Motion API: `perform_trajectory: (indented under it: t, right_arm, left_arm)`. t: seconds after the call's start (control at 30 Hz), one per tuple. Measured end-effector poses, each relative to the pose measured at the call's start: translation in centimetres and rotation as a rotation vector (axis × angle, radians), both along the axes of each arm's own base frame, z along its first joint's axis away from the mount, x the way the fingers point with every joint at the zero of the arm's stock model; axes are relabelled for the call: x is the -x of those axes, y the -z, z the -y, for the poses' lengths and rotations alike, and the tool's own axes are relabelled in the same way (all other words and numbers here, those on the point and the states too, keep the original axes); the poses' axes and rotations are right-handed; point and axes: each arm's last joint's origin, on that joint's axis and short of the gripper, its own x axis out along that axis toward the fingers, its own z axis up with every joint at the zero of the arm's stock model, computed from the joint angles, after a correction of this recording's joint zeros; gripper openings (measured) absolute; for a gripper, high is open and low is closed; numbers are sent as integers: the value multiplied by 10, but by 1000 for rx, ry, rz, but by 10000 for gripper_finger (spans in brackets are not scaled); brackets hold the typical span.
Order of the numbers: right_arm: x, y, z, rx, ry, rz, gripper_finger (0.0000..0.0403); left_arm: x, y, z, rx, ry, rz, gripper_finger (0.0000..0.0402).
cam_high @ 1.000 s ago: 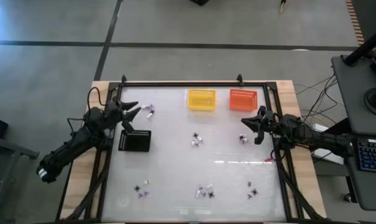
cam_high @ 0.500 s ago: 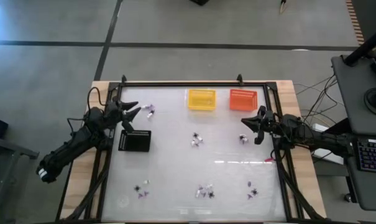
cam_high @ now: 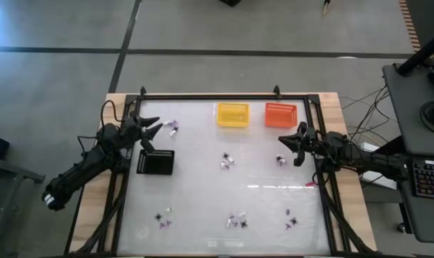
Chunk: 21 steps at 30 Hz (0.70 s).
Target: Sort Halloween decoration
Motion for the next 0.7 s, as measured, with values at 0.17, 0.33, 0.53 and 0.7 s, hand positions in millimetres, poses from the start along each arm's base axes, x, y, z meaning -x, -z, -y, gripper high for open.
perform_trajectory:
  t: [0.17,0.33,0.53,0.7]
  right_arm:
    - [0,0,0,39,-1,-9,13]
    - [0,0,0,41,-1,-9,13]
    - [0,0,0,42,-1,-10,13]
    - [0,0,0,42,-1,-10,13]
  left_arm:
    - [0,0,0,0,0,0,148]
    - [0,0,0,0,0,0,148]
    - [0,0,0,0,0,0,148]
    - [0,0,0,0,0,0,148]
